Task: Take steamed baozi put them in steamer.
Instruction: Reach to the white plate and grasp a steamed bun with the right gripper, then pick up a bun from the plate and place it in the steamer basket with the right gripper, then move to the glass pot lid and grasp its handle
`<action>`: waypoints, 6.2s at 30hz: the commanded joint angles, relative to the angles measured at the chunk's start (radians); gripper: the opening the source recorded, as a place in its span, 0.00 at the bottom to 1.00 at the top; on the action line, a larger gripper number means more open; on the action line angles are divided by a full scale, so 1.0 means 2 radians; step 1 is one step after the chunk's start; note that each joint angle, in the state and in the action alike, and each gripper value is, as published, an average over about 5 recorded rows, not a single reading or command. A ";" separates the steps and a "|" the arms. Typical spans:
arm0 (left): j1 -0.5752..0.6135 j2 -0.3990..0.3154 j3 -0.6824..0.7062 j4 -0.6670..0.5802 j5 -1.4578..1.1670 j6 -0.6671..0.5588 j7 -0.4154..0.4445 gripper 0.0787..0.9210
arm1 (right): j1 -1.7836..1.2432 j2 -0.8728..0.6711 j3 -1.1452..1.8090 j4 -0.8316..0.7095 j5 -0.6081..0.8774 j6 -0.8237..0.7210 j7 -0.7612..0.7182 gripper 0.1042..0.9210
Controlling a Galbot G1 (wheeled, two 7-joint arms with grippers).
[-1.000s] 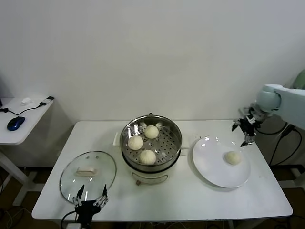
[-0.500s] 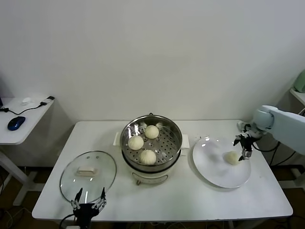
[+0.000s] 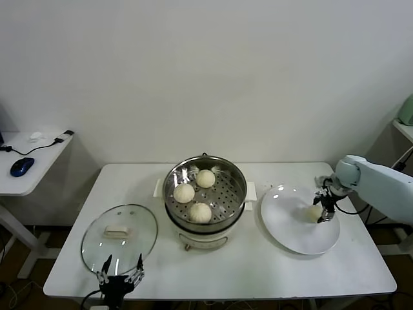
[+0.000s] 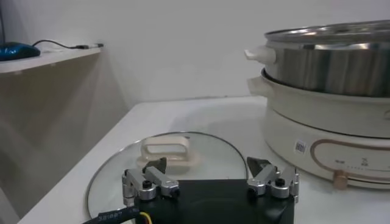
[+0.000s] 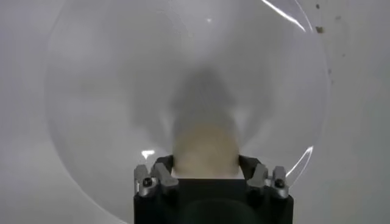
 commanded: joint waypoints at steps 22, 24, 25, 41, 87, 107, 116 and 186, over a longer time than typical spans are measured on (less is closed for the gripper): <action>-0.002 0.014 0.008 -0.029 -0.004 0.012 0.006 0.88 | 0.534 0.156 -0.315 0.392 0.486 -0.152 0.090 0.65; -0.003 0.013 0.009 -0.031 -0.005 0.012 0.007 0.88 | 0.509 0.176 -0.298 0.396 0.497 -0.164 0.111 0.65; -0.003 0.013 0.010 -0.032 -0.007 0.013 0.007 0.88 | 0.494 0.186 -0.292 0.394 0.500 -0.169 0.121 0.65; -0.005 0.010 0.007 -0.033 -0.015 0.014 0.009 0.88 | 0.299 0.246 -0.280 0.263 0.413 -0.180 0.166 0.65; -0.028 0.017 0.008 -0.029 -0.008 -0.022 0.004 0.88 | 0.038 -0.120 0.231 0.315 0.345 -0.102 0.463 0.88; -0.056 0.037 0.003 0.019 0.047 -0.096 0.017 0.88 | -0.817 0.069 1.050 0.402 0.080 0.078 0.434 0.88; -0.064 0.048 -0.004 0.034 0.200 -0.095 -0.070 0.88 | -0.846 0.190 1.032 0.387 0.056 0.141 0.434 0.88; -0.225 0.109 -0.016 0.379 0.711 -0.076 -0.214 0.56 | -0.862 0.269 0.992 0.387 -0.023 0.144 0.440 0.88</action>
